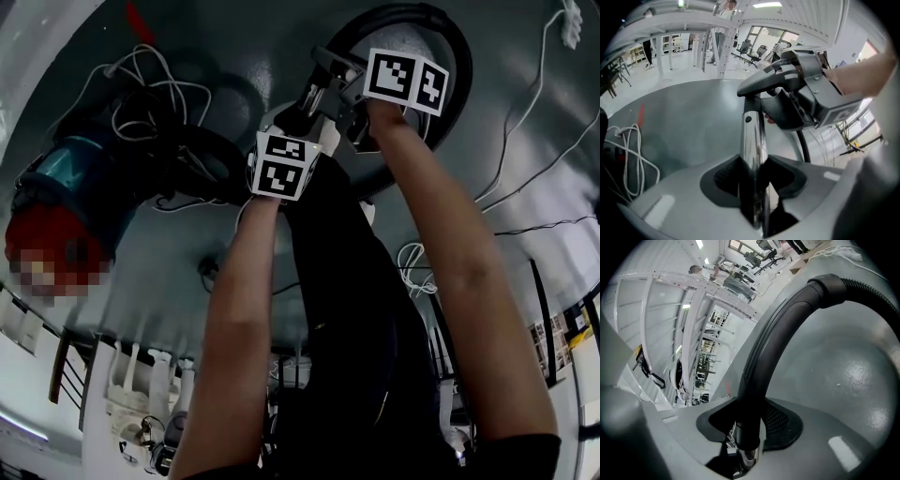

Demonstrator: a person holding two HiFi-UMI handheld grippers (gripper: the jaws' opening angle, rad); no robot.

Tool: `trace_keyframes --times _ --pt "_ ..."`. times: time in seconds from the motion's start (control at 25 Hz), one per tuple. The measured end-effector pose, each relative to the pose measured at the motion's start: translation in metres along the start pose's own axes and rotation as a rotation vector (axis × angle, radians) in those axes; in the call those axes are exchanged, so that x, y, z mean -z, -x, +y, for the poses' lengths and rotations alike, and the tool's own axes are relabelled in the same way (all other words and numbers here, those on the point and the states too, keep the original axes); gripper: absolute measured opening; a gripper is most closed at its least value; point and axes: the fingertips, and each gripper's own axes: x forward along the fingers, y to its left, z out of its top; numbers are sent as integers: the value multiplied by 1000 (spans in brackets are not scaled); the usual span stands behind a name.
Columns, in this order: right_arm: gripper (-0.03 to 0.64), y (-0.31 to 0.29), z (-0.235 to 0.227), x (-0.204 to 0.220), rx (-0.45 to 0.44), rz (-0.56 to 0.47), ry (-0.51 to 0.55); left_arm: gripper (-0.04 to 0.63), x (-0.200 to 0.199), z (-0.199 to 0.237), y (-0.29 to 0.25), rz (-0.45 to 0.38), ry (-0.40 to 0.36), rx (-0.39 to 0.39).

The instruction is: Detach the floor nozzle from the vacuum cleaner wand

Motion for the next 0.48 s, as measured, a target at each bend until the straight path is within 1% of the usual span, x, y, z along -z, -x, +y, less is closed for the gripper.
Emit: trace_keyframes --times 0.2,0.36,0.44,0.48 --pt "159 -3 2 1 13 -10 16 163 3 4 0 12 8 6" --pt "153 -2 -1 9 49 19 -16 163 12 0 -1 26 24 75" --pt "153 -1 -6 8 45 21 -37 163 12 -3 -2 24 19 58" --pt "155 -2 -5 8 35 21 -31 163 12 -2 -1 20 14 42"
